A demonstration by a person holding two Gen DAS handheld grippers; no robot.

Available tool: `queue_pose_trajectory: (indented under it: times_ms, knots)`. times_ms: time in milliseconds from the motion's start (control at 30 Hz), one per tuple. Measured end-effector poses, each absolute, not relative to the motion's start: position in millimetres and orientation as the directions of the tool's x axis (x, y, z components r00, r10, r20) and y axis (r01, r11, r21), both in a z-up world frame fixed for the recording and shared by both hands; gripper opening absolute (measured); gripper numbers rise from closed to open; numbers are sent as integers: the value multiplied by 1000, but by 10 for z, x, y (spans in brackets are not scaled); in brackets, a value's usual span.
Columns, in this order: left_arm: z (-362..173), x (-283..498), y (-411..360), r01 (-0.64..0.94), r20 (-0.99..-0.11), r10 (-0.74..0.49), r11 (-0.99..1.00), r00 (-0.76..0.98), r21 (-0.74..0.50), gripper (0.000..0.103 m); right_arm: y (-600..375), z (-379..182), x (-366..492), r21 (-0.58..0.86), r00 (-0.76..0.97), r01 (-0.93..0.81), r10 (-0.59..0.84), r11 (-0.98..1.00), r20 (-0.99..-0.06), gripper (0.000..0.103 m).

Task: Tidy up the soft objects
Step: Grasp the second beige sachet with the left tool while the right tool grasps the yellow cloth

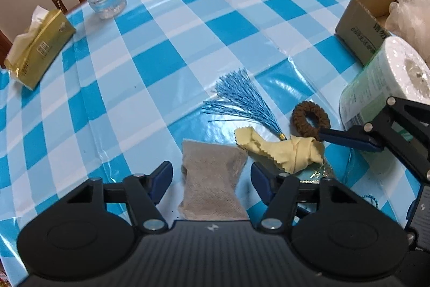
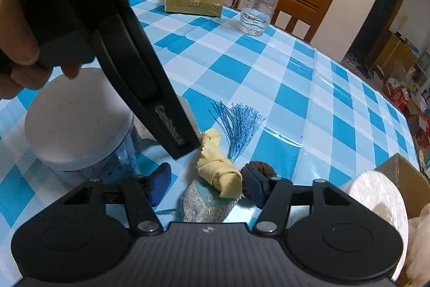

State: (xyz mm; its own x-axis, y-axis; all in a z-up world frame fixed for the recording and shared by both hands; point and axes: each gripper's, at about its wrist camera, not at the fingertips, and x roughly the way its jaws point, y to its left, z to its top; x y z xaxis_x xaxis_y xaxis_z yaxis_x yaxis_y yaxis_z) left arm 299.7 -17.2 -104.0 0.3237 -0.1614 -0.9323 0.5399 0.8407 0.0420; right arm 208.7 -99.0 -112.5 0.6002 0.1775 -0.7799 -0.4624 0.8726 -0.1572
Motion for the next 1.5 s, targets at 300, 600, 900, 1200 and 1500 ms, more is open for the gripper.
queue_pose_trajectory:
  times_ms: [300,600,900,1200,1500]
  knots:
    - [-1139,3075,-127,527,-944,-169,850,282,5,47,-986,-1187,2191,-160,588,-480,181,863,-788,53]
    - [-1185,3104,-129,524,-948,-169,852,271,-2,47,-995,-1230,2278,-151,582,-474,180,867,-793,43]
    - [-1171,3111,-108,518,-944,-190,855,268,-25,32,-1005,-1145,2232,-137,590,-476,200,868,-782,35]
    - [-944,3083,-65,510,-923,-229,859,309,-42,30,-1051,-972,2136,-126,605,-473,217,872,-766,35]
    - [-661,2974,-57,520,-899,-258,853,354,-40,30,-1068,-814,1984,-131,614,-475,221,870,-758,35]
